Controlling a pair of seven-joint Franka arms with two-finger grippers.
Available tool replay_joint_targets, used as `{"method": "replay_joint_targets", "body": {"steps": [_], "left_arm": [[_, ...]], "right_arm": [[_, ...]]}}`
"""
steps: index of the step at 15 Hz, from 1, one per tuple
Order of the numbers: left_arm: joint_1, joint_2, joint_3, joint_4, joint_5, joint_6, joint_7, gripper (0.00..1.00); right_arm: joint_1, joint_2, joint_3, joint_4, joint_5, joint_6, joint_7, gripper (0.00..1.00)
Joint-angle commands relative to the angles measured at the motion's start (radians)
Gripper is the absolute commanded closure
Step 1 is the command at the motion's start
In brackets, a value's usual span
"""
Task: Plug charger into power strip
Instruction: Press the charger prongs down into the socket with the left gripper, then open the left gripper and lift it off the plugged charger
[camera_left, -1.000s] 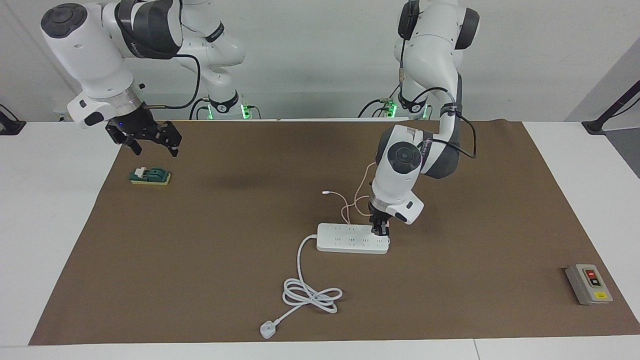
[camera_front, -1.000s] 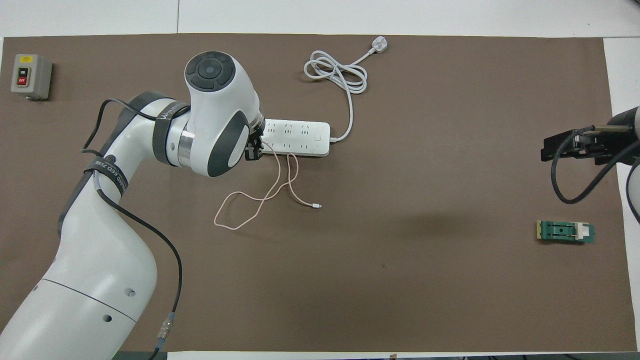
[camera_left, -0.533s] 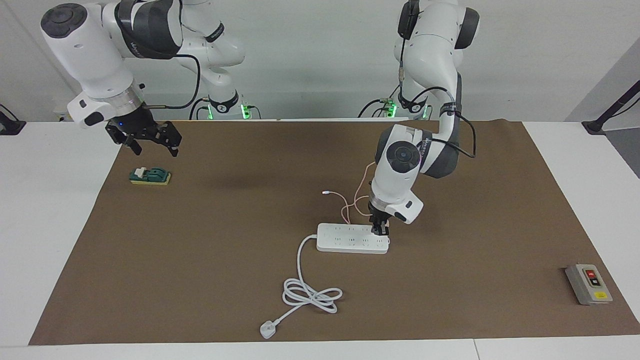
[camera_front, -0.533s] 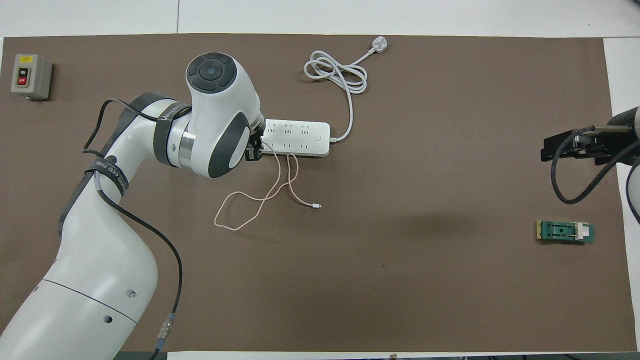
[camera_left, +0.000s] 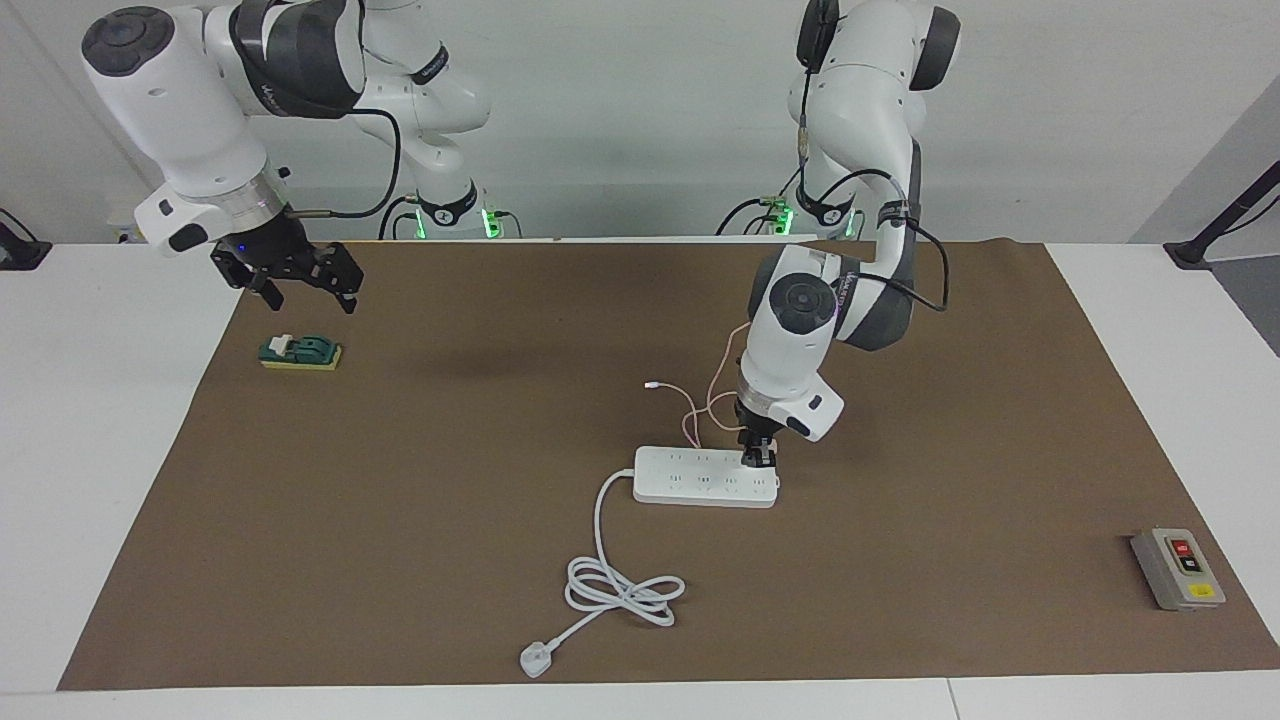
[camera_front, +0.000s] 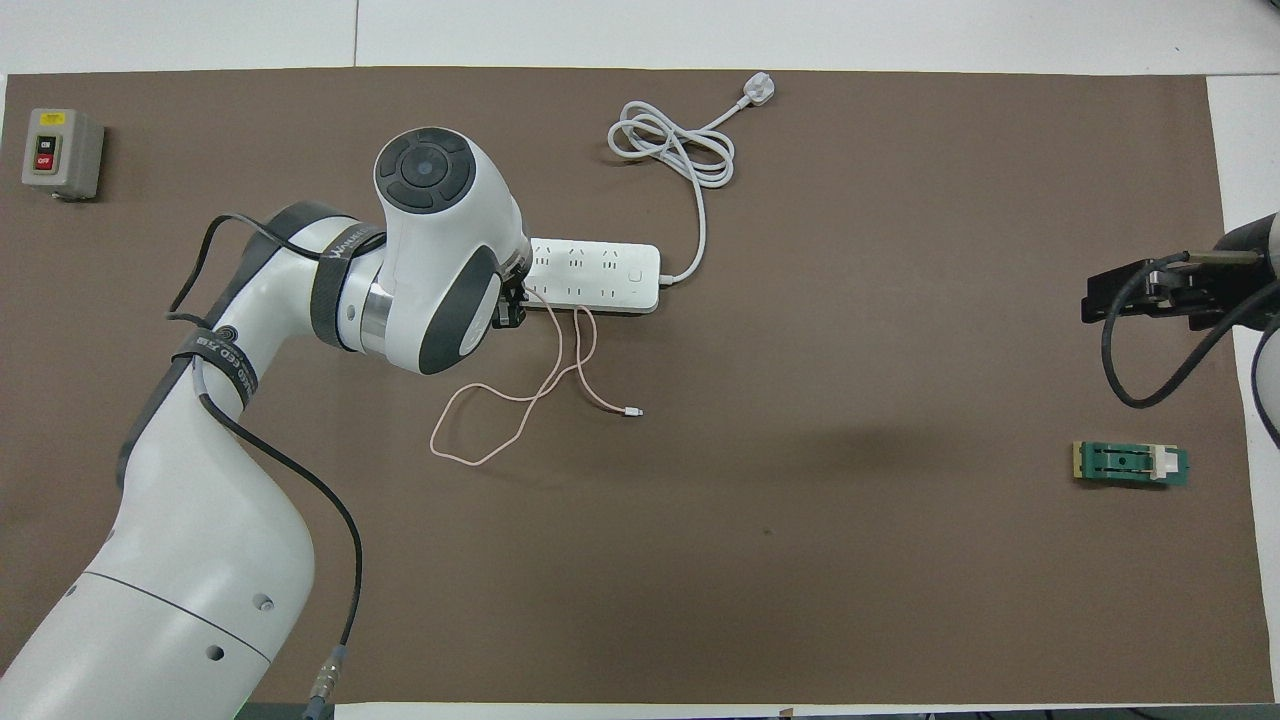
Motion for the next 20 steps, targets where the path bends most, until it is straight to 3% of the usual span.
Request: {"method": "replay_joint_targets", "body": {"steps": [1, 8, 9, 10, 12, 20], "left_arm": [[-0.021, 0.012, 0.016, -0.090, 0.017, 0.076, -0.015, 1.00], [-0.006, 0.009, 0.016, -0.029, 0.040, 0.006, -0.004, 1.00], [-0.005, 0.009, 0.016, -0.017, 0.040, 0.003, -0.004, 0.81], [-0.001, 0.007, 0.017, -0.011, 0.040, -0.003, -0.003, 0.45], [0.009, -0.025, 0.017, -0.012, 0.043, -0.020, 0.007, 0.00], [0.067, -0.232, 0.016, -0.012, 0.043, -0.196, 0.135, 0.00]], "right_arm": [[-0.008, -0.013, 0.006, -0.009, -0.011, -0.006, -0.001, 0.00], [-0.008, -0.013, 0.006, -0.009, -0.011, -0.006, -0.001, 0.00], [-0.008, -0.013, 0.006, -0.009, -0.013, -0.006, -0.001, 0.00], [-0.008, -0.013, 0.006, -0.007, -0.011, -0.006, -0.001, 0.00], [-0.008, -0.013, 0.006, -0.007, -0.011, -0.006, -0.001, 0.00], [-0.008, -0.013, 0.006, -0.007, -0.013, -0.006, -0.001, 0.00]]}}
